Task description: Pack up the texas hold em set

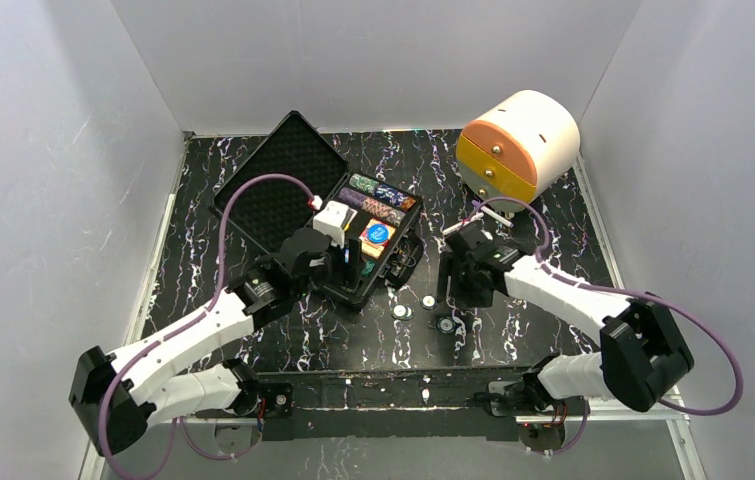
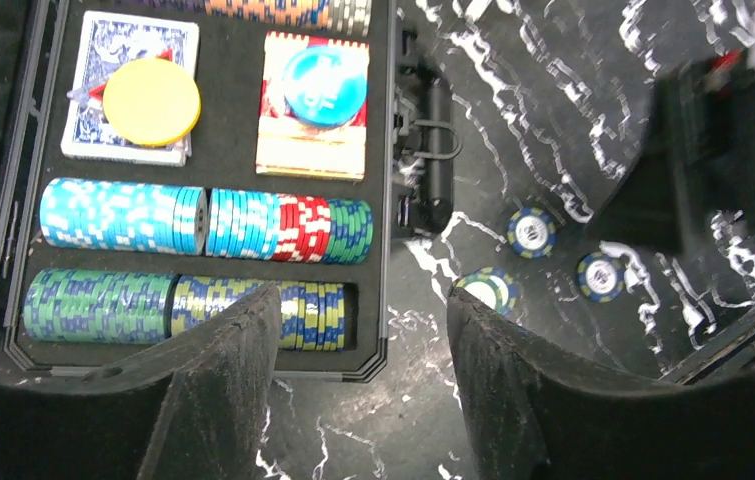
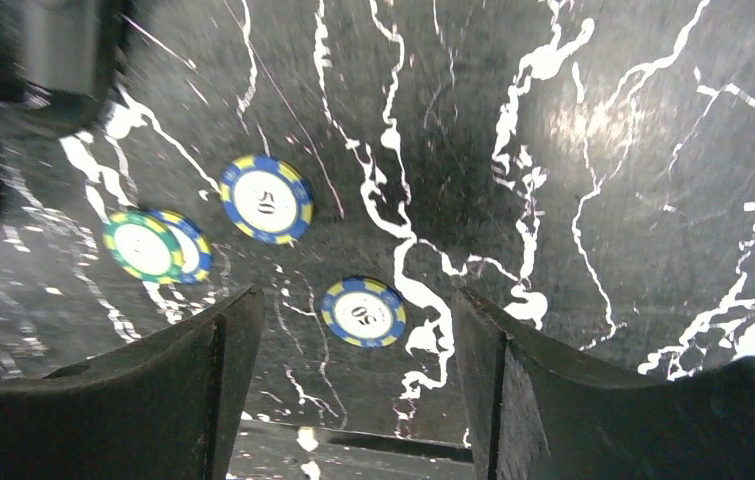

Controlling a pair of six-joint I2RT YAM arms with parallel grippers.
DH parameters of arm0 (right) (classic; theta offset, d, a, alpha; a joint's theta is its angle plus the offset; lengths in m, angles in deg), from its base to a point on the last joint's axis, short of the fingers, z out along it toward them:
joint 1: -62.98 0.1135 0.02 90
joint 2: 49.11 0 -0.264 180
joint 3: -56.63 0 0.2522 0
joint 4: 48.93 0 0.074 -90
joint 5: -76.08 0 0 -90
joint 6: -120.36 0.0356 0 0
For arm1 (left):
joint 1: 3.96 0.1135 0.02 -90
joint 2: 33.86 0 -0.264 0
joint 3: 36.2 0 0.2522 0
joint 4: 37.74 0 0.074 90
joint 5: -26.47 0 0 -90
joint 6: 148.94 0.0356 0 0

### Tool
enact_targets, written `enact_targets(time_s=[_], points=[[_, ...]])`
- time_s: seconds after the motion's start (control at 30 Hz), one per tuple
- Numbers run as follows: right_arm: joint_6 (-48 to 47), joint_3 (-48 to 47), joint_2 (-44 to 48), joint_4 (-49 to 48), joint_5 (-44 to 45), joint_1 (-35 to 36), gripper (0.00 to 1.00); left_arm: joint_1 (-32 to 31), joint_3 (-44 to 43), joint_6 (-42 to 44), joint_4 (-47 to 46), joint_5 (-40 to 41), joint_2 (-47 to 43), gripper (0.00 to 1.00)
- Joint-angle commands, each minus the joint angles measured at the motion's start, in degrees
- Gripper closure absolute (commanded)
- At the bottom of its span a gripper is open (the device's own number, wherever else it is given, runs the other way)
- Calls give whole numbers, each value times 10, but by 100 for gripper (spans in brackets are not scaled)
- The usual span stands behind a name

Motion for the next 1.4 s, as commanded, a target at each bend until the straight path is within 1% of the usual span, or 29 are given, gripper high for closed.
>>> enact_targets(time_s=[0.0,0.1,0.17,0.33,0.47,0.7,0.77,0.83,0.93,1.17,1.27,1.37], points=[[24,-28,-34,78,101,66,23,-3,39,8,-77,-4,-46,35],[35,-37,-65,109,114,99,22,-2,49,12,-79,7,-69,23],[37,-41,-82,124,119,111,23,-3,58,12,-80,15,-81,20],[26,-45,-96,111,108,121,24,-3,78,6,-96,27,-103,18],[19,-67,-119,110,102,127,24,-3,79,7,-97,28,-105,17],[12,-83,-129,98,82,134,23,-3,86,2,-97,29,-110,16],[18,-80,-135,97,79,134,26,-3,90,1,-97,29,-113,16],[26,-76,-143,97,76,134,34,-3,92,1,-97,29,-114,16],[35,-68,-153,93,71,134,40,-3,93,0,-97,30,-116,16],[38,-52,-163,76,61,133,42,-3,95,-2,-112,32,-118,16],[34,-49,-173,70,56,133,54,-3,96,-3,-112,33,-119,16],[32,-49,-183,69,55,133,59,-3,97,-1,-114,23,-121,15]])
